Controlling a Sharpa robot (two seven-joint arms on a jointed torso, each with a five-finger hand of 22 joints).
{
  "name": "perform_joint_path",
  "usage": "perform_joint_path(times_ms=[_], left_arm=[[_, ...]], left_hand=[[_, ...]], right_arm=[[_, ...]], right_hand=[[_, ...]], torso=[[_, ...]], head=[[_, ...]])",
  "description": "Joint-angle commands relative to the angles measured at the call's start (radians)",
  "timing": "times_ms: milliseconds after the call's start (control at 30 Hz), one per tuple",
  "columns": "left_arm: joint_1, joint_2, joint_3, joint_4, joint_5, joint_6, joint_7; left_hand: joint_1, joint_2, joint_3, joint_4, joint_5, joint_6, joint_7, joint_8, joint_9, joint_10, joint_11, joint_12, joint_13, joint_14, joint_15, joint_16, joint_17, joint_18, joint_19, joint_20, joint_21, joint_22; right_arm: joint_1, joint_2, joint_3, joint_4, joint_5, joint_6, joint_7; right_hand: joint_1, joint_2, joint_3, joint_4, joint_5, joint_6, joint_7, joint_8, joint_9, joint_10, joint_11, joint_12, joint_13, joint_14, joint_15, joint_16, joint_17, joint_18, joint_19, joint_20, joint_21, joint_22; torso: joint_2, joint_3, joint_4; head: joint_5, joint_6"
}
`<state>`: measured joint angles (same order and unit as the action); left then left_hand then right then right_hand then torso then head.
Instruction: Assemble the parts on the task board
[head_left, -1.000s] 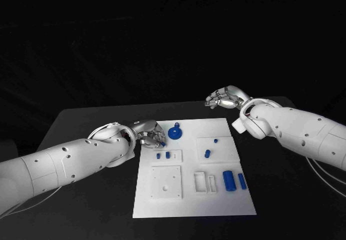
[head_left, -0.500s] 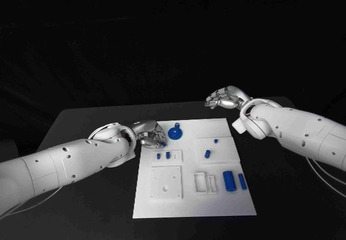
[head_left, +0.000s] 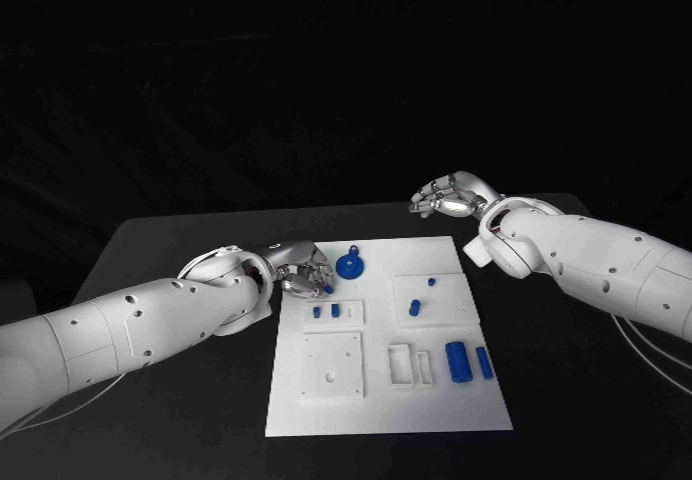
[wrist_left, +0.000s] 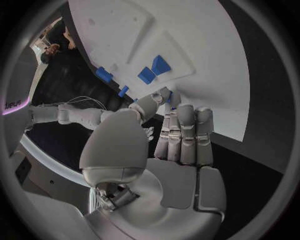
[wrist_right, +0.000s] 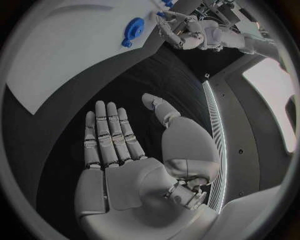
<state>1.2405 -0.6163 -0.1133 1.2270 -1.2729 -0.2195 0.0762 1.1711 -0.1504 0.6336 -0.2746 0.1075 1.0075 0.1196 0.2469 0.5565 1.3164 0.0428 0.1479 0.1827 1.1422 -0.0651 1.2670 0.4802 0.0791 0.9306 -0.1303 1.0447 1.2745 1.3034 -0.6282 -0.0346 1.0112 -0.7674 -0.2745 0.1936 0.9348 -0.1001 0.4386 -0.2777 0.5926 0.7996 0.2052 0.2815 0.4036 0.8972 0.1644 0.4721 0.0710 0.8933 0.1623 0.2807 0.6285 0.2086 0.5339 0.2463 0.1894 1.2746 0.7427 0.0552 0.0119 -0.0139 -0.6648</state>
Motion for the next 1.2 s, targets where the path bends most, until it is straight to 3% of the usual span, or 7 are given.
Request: perform_joint_path(times_ms=[33,533,1200], left_arm=[[0.0,0.002,0.0,0.002,0.005,0.009,0.016],[0.0,0.004,0.0,-0.001,0.015,0.004,0.014],[-0.001,-0.004,0.0,-0.001,0.014,0.032,0.004]], left_hand=[[0.0,-0.008,-0.002,-0.005,0.007,-0.007,0.001,-0.004,-0.001,-0.006,0.003,-0.004,0.002,-0.008,0.0,0.005,-0.002,0.023,-0.009,-0.034,-0.005,0.001],[-0.009,-0.017,-0.007,0.005,0.005,-0.045,0.017,-0.022,-0.012,-0.006,0.005,-0.012,0.01,-0.012,0.002,0.01,-0.003,0.026,-0.009,-0.03,-0.007,0.003],[-0.004,-0.024,-0.008,0.003,0.005,-0.072,0.014,-0.034,-0.021,-0.002,0.004,-0.015,0.017,-0.014,0.001,0.017,-0.001,0.027,-0.01,-0.03,-0.008,0.005]], right_arm=[[0.0,0.0,0.001,0.0,0.001,0.008,0.008],[0.0,0.001,0.001,-0.001,0.001,0.009,0.008],[-0.001,-0.001,0.001,0.0,0.001,0.008,0.008]], right_hand=[[-0.003,0.008,0.002,0.0,0.007,-0.001,0.003,0.006,-0.001,0.008,-0.002,0.004,-0.002,-0.003,-0.002,-0.004,0.001,0.01,0.0,0.004,-0.007,0.001],[-0.003,0.009,0.002,0.0,0.007,-0.001,0.003,0.006,-0.001,0.008,-0.002,0.004,-0.002,-0.003,-0.002,-0.003,0.001,0.011,0.001,0.004,-0.007,0.002],[-0.003,0.009,0.002,0.0,0.007,-0.001,0.003,0.006,-0.002,0.008,-0.002,0.004,-0.002,-0.003,-0.002,-0.003,0.001,0.011,0.001,0.004,-0.007,0.002]], torso=[[0.0,0.0001,0.0002],[0.0,0.0,0.0001],[0.0,-0.0002,-0.0004]], head=[[-0.001,-0.001],[-0.003,0.0],[-0.005,-0.002]])
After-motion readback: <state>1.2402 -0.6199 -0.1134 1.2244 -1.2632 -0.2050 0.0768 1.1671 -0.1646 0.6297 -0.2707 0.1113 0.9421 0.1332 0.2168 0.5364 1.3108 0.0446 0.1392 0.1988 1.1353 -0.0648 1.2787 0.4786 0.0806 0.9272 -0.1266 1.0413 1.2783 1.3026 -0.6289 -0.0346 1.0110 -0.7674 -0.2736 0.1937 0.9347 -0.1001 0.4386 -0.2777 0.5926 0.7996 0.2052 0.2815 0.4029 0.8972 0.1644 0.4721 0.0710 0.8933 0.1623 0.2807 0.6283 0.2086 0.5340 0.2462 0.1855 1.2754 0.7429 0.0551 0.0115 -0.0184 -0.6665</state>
